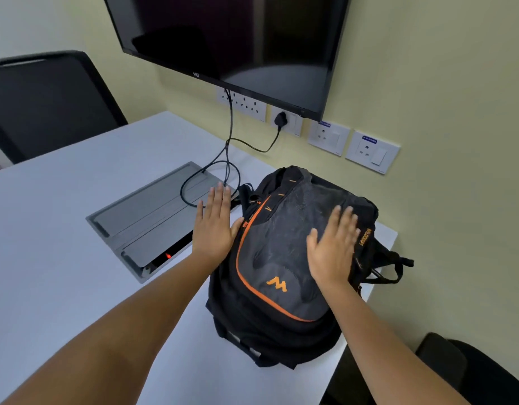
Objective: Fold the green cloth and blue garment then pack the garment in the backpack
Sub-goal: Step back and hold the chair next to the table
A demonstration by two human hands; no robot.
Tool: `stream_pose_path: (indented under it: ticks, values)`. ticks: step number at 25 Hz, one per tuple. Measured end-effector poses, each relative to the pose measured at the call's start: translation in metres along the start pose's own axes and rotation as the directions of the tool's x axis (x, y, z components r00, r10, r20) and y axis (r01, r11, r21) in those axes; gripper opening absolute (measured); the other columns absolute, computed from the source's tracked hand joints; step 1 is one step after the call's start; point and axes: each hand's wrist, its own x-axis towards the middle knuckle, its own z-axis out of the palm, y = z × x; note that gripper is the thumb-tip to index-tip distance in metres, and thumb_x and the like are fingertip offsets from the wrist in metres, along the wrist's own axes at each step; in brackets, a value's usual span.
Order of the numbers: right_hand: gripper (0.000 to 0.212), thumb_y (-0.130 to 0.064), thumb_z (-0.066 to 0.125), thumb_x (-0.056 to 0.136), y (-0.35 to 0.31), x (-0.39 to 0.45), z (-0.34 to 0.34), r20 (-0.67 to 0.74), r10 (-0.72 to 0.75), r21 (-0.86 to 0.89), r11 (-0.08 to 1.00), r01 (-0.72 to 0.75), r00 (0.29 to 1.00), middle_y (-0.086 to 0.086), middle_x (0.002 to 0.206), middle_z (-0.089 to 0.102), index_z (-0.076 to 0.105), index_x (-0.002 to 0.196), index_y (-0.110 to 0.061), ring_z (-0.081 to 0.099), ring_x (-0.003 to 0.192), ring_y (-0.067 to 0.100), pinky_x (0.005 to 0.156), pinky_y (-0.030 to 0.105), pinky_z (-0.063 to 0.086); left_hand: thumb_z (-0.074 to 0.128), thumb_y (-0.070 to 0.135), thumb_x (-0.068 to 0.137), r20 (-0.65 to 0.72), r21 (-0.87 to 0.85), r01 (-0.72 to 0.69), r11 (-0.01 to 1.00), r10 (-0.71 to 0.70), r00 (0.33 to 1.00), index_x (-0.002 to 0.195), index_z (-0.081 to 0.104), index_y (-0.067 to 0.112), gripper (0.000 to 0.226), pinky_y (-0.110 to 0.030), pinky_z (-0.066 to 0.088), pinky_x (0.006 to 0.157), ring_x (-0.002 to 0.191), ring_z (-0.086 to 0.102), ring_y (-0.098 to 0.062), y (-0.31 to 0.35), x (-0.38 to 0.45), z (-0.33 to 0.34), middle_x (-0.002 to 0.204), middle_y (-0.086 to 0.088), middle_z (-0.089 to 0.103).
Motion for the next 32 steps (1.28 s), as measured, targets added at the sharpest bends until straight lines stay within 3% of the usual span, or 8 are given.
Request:
stream_pose_path:
  ticks: [4,7,10,13,17,24,29,32]
  values:
    - [0.07,-0.047,0.022,0.096,-0.054,-0.015,-0.024,0.04,-0.317,-0.1,0.942,0.319,0.948,0.02,0.156,0.001,0.006,0.148,-0.002,-0.001,0.145,0.033,0.116,0.043,-0.004,0.006,0.056,0.088,-0.106,0.092,0.053,0.994,-0.043,0.993,0.147,-0.004,0.01,0.075,-0.039,-0.002,0.117,0.145,-0.003,-0.019,-0.027,-0.034,-0.064,0.157,-0.005,-0.005]
    - [0.071,-0.047,0.022,0.096,-0.104,-0.038,-0.049,0.039,-0.445,-0.104,0.889,0.446,0.895,0.021,0.156,0.0,0.0,0.147,-0.003,-0.002,0.145,0.032,0.118,0.045,-0.001,0.008,0.055,0.091,-0.182,0.159,0.109,0.981,-0.079,0.98,0.147,-0.007,0.01,0.073,-0.038,-0.004,0.117,0.144,-0.007,-0.018,-0.051,-0.074,-0.122,0.156,-0.004,-0.01]
    - [0.071,-0.049,0.012,0.094,-0.157,-0.074,-0.086,0.004,-0.584,-0.047,0.81,0.584,0.811,0.018,0.156,-0.006,-0.008,0.145,-0.004,-0.008,0.145,0.03,0.119,0.045,0.001,0.023,0.048,0.097,-0.241,0.226,0.181,0.957,-0.126,0.962,0.148,-0.005,0.009,0.07,-0.038,-0.004,0.117,0.145,-0.007,-0.02,-0.072,-0.126,-0.182,0.158,-0.007,-0.007]
    - [0.072,-0.048,0.012,0.093,-0.207,-0.121,-0.138,-0.029,-0.699,0.01,0.715,0.699,0.715,0.015,0.157,-0.002,-0.004,0.147,-0.004,-0.005,0.145,0.028,0.119,0.045,-0.002,0.028,0.044,0.097,-0.346,0.295,0.262,0.919,-0.153,0.926,0.149,-0.001,0.008,0.07,-0.039,-0.003,0.117,0.146,-0.004,-0.022,-0.091,-0.189,-0.249,0.158,-0.008,-0.005]
    - [0.071,-0.046,0.024,0.097,-0.251,-0.173,-0.204,-0.11,-0.776,0.021,0.623,0.782,0.622,0.015,0.158,-0.003,-0.003,0.148,-0.004,-0.006,0.146,0.027,0.118,0.042,-0.006,0.025,0.046,0.097,-0.472,0.337,0.385,0.859,-0.199,0.859,0.148,-0.004,0.008,0.07,-0.032,-0.016,0.113,0.146,-0.007,-0.021,-0.102,-0.267,-0.334,0.158,-0.007,-0.006]
    - [0.07,-0.047,0.022,0.098,-0.293,-0.236,-0.3,-0.249,-0.849,0.007,0.479,0.878,0.465,0.012,0.158,-0.003,-0.007,0.147,-0.006,-0.006,0.146,0.026,0.117,0.04,-0.009,0.026,0.046,0.097,-0.611,0.371,0.538,0.757,-0.238,0.755,0.148,-0.003,0.007,0.07,-0.037,-0.008,0.116,0.146,-0.006,-0.02,-0.086,-0.373,-0.444,0.158,-0.008,-0.005]
    - [0.069,-0.048,0.014,0.095,-0.281,-0.269,-0.355,-0.341,-0.87,0.017,0.374,0.927,0.357,0.012,0.158,0.006,0.001,0.147,-0.005,0.002,0.146,0.025,0.116,0.037,-0.01,0.031,0.044,0.098,-0.683,0.344,0.588,0.731,-0.235,0.692,0.149,0.002,0.007,0.069,-0.037,-0.007,0.116,0.146,-0.002,-0.02,-0.041,-0.434,-0.489,0.158,-0.008,-0.001]
    - [0.071,-0.05,0.013,0.094,-0.261,-0.288,-0.378,-0.345,-0.876,0.026,0.351,0.936,0.338,0.013,0.158,0.004,0.001,0.148,-0.005,0.001,0.146,0.026,0.115,0.035,-0.013,0.031,0.042,0.098,-0.705,0.344,0.61,0.714,-0.233,0.67,0.149,0.002,0.007,0.068,-0.038,-0.005,0.116,0.146,-0.001,-0.02,-0.004,-0.467,-0.5,0.158,-0.008,0.001]
